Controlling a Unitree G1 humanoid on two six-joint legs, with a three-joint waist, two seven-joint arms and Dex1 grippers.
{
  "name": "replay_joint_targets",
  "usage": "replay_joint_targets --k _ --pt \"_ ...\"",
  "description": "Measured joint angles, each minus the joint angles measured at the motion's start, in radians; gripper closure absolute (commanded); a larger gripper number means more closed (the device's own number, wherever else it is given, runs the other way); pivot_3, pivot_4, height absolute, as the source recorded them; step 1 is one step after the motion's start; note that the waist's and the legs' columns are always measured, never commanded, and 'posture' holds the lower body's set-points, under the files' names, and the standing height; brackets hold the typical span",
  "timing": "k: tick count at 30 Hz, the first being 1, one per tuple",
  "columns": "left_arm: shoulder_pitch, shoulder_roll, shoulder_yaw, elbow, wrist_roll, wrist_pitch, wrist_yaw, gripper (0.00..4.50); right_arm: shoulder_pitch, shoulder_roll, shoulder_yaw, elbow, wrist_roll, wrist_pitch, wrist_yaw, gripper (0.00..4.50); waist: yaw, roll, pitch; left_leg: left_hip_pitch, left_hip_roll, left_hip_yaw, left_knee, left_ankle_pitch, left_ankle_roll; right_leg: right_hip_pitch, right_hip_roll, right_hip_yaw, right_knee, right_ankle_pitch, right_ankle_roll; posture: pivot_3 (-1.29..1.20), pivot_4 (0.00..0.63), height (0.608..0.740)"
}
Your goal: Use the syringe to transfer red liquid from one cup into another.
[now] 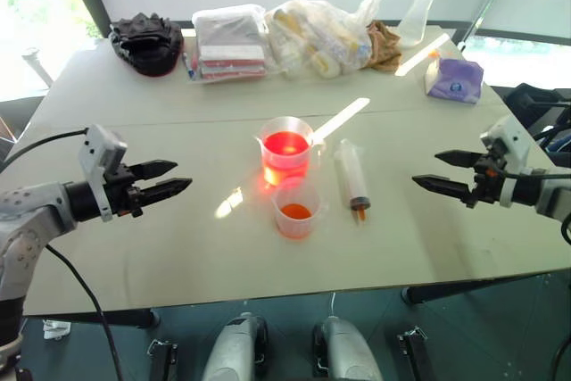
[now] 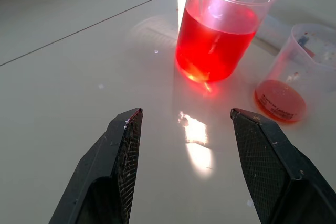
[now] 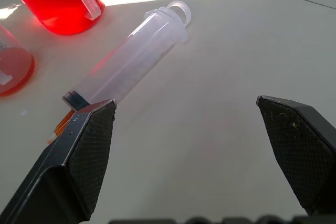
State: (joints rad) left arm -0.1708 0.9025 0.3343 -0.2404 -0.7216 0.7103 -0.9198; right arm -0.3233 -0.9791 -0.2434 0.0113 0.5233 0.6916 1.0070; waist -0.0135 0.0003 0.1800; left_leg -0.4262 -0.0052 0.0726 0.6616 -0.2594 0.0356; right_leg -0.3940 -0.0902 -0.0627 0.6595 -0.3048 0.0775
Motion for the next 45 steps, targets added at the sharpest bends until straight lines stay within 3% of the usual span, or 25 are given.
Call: replay_joint_targets --k 16,22,26,31,33,40,45 --pt "0.006 0.003 0.004 -0.012 -0.021 0.006 -0.026 1.69 -0.065 -0.001 0.036 0.002 0.002 0.146 -0.037 0.02 -0.001 0.000 0.000 0.000 0.000 0.000 0.000 0.000 0.000 0.000 0.000 0.000 0.000 0.000 0.000 0.00 0.150 0.740" --pt "0.004 0.016 0.000 -0.011 -0.012 -0.002 -0.047 1.69 -0.165 -0.001 0.043 0.002 0.032 0.259 -0.051 0.02 -0.003 0.000 0.000 0.000 0.000 0.000 0.000 0.000 0.000 -0.001 0.000 0.000 0.000 0.000 0.000 0.00 0.150 0.740" --pt "-0.110 0.075 -0.057 0.007 0.015 -0.022 -0.125 1.69 -0.394 0.008 0.149 0.022 0.056 0.505 -0.085 0.02 -0.005 0.001 0.001 -0.002 0.000 0.001 -0.001 0.000 -0.001 -0.004 0.000 0.001 0.000 0.000 -0.005 0.00 0.150 0.740" --pt "-0.302 0.122 -0.116 0.055 -0.007 -0.008 -0.233 1.69 -0.696 0.117 0.234 0.150 0.090 0.782 -0.121 0.02 -0.008 0.001 0.001 -0.002 0.000 0.003 -0.003 0.000 -0.001 -0.006 0.000 0.002 -0.001 0.002 -0.003 0.00 0.150 0.740" --pt "-0.370 0.150 -0.161 0.123 -0.002 -0.006 -0.323 1.69 -0.840 0.186 0.299 0.308 0.078 0.886 -0.142 0.02 -0.009 0.001 0.001 -0.003 0.000 0.007 -0.007 0.005 -0.007 -0.009 0.000 0.003 -0.002 0.002 -0.003 0.00 0.150 0.740" --pt "-0.465 0.153 -0.235 0.181 0.037 -0.030 -0.434 1.69 -1.032 0.270 0.626 0.627 -0.025 0.852 -0.069 0.02 -0.006 0.000 0.000 -0.020 0.000 0.010 0.000 0.003 -0.003 -0.024 0.002 0.002 0.005 0.002 -0.002 0.00 0.150 0.740" --pt "-0.361 0.122 -0.169 0.099 0.004 -0.011 -0.381 1.69 -1.078 0.349 0.792 0.817 -0.158 0.688 0.042 0.02 -0.009 0.000 0.001 -0.022 0.000 0.014 0.005 0.002 0.001 -0.025 0.001 0.003 0.005 0.005 0.004 0.00 0.150 0.740"
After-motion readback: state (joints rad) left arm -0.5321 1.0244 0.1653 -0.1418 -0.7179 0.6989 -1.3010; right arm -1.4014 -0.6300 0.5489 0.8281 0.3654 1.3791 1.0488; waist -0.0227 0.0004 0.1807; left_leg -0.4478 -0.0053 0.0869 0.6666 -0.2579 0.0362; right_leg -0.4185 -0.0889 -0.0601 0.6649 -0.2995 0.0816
